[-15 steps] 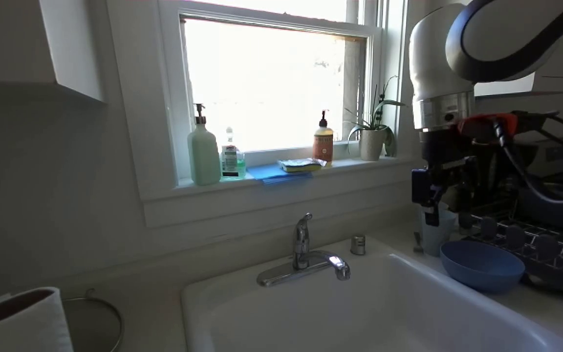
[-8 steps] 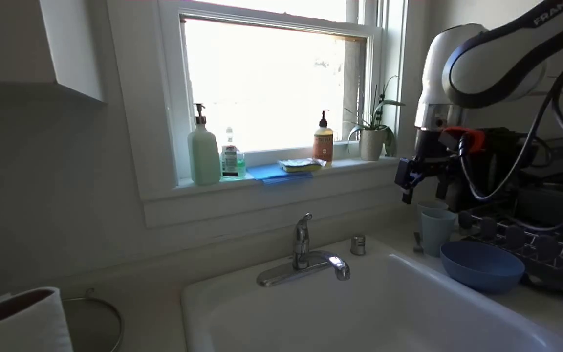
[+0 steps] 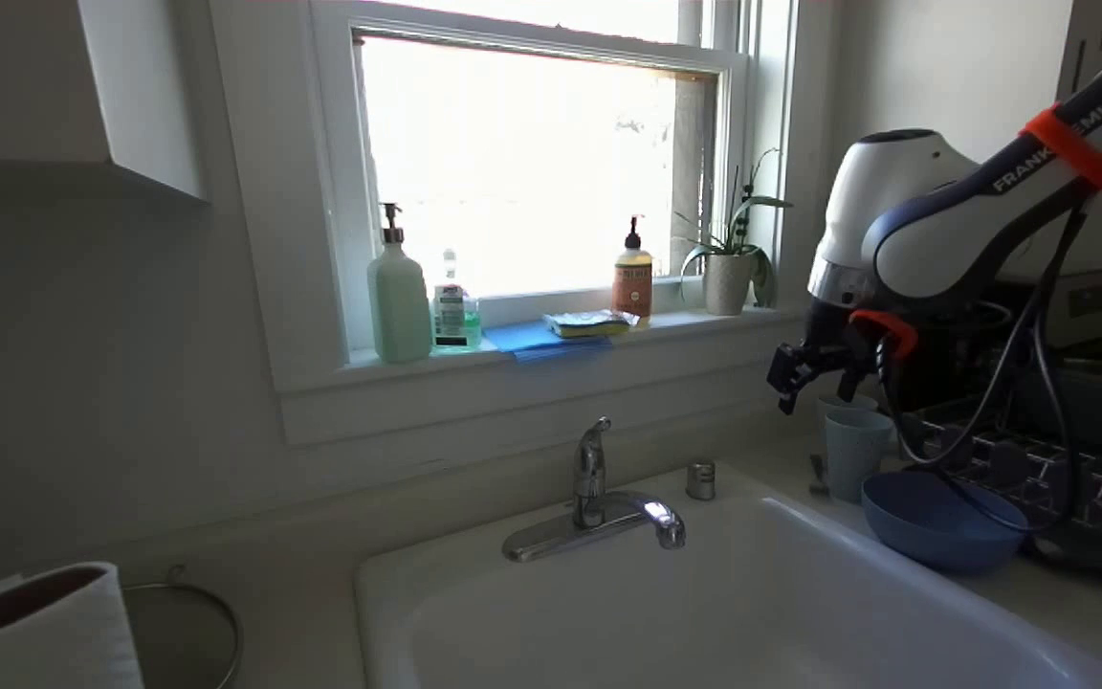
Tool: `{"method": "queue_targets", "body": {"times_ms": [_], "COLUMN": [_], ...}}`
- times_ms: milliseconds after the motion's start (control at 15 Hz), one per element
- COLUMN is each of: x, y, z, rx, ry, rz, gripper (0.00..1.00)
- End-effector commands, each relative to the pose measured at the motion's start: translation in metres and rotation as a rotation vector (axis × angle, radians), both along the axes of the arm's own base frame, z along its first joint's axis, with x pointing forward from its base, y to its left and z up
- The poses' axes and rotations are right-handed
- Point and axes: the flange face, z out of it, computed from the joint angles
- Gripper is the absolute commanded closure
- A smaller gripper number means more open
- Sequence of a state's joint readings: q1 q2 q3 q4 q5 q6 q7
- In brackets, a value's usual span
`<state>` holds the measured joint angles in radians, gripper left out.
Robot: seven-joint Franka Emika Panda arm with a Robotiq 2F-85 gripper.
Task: Stack up the grey cups, put them in the blue bowl and then put bowl with the cup in the sink
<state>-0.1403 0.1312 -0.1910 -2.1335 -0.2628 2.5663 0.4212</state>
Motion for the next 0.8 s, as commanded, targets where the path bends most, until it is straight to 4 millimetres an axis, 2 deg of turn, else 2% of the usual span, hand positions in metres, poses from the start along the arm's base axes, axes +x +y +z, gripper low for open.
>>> {"method": "queue_targets", "body": {"times_ms": [0,267,733], "x": [0.0,-0.003,0.006], "y": [-0.038,-0.064,-0.077], "z": [-0.014,-0.028,-0.042], "rx": [-0.015,0.006,0.038], "ry": [-0.011,-0.009,-0.044], "rz": [-0.174,-0.318,-0.393], "gripper": [0.0,0.0,0.0]}}
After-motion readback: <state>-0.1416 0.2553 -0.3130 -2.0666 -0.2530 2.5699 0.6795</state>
